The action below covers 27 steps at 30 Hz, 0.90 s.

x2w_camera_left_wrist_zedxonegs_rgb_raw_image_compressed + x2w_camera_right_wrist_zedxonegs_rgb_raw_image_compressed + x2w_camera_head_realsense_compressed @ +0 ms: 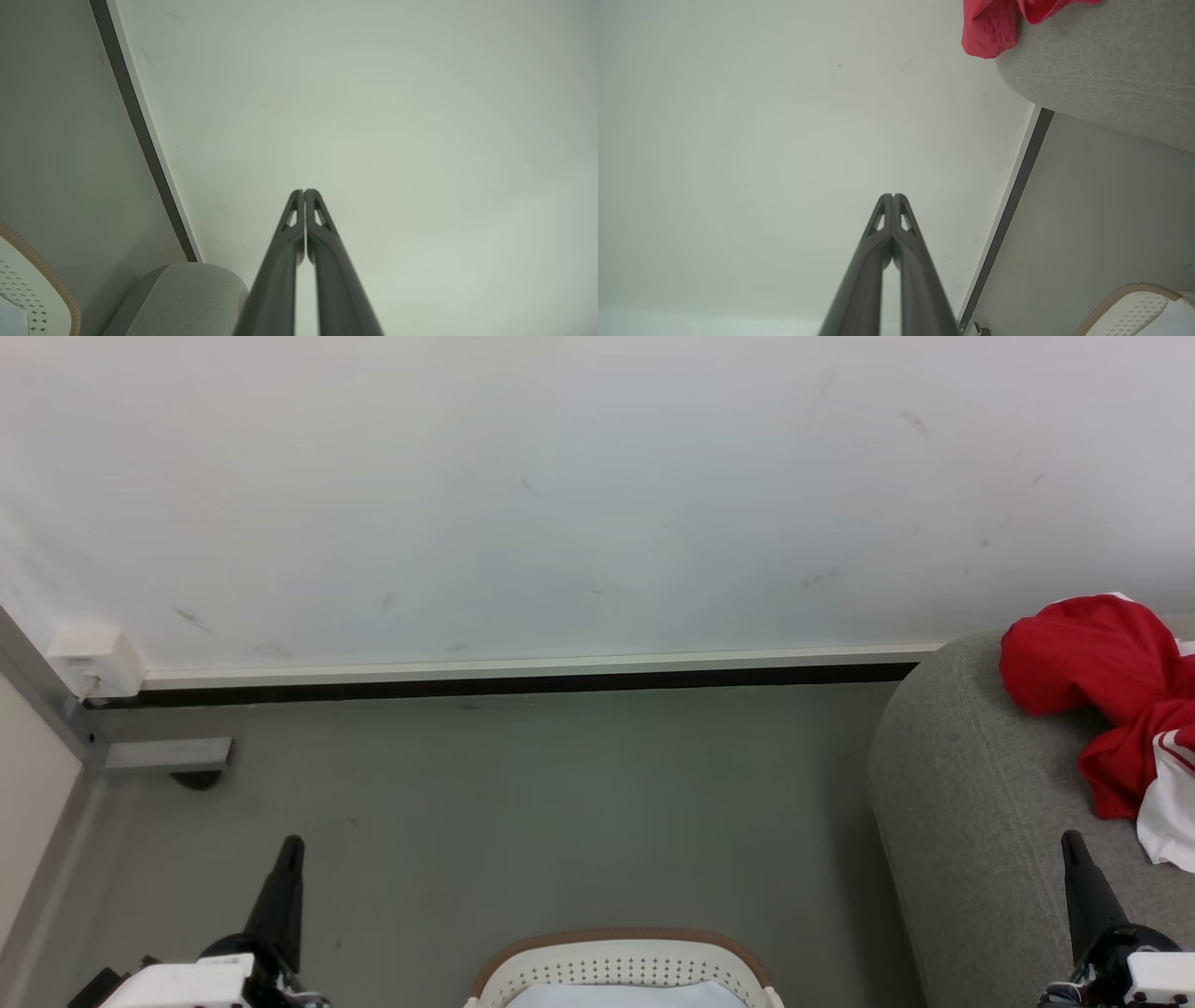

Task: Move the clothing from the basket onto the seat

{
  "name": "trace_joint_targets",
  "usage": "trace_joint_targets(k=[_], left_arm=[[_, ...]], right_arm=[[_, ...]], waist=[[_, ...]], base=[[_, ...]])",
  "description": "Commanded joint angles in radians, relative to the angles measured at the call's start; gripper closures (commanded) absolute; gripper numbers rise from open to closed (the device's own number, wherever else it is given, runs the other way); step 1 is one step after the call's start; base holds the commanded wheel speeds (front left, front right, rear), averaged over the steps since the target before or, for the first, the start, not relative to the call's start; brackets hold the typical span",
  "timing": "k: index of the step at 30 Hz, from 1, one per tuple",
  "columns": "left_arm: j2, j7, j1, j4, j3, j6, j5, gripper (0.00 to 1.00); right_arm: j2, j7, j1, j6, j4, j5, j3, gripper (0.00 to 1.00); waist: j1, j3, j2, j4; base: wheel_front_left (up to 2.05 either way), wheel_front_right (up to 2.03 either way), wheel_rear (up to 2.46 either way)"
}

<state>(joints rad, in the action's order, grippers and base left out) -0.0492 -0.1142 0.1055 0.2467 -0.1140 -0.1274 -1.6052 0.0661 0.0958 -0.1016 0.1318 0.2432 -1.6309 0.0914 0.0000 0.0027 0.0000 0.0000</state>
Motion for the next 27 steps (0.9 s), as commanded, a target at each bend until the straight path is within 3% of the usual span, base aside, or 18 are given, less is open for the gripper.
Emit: trace_joint_targets(k=[1, 27], left_arm=[[-0.001, -0.004, 0.010, 0.000, -0.003, -0.006, -0.013, 1.00], [-0.001, -0.004, 0.010, 0.000, -0.002, -0.007, -0.013, 1.00]], right_arm=[[0.002, 0.003, -0.012, -0.002, 0.002, -0.001, 0.003, 1.00], [-0.003, 0.009, -0.013, -0.002, 0.003, 0.006, 0.009, 1.00]], waist=[[0.0000, 0.000, 0.0000, 0.000], [0.0000, 0.000, 0.0000, 0.000]], base=[[0.00, 0.00, 0.00], [0.00, 0.00, 0.00]])
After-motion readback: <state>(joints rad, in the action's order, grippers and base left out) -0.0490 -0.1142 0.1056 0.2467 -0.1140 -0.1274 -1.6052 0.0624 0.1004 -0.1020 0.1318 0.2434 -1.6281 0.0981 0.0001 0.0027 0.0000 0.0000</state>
